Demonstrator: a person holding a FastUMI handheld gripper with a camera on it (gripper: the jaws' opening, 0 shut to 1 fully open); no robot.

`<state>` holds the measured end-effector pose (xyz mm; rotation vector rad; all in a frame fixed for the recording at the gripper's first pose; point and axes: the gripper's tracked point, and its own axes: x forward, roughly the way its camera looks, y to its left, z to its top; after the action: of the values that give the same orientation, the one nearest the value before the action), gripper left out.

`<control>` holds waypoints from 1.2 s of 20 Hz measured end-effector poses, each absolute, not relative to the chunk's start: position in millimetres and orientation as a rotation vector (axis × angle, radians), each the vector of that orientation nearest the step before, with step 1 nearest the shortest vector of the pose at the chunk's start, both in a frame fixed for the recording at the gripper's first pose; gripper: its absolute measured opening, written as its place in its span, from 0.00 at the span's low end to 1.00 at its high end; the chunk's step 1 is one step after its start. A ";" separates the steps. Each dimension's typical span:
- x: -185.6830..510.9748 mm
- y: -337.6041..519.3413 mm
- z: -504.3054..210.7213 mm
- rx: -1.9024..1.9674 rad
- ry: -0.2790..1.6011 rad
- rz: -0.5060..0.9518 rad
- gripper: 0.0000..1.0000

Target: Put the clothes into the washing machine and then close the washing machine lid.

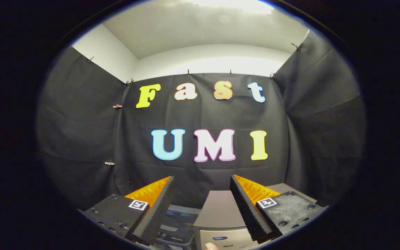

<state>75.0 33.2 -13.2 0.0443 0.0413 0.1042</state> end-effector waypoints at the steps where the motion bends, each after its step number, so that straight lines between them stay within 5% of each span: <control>1: 67.7 27.5 -11.3 0.037 0.026 0.108 0.98; 24: -0.9 -43.4 -9.6 0.051 -0.043 0.079 0.98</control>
<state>-0.9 -43.4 -9.6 0.0508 -0.0425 0.0793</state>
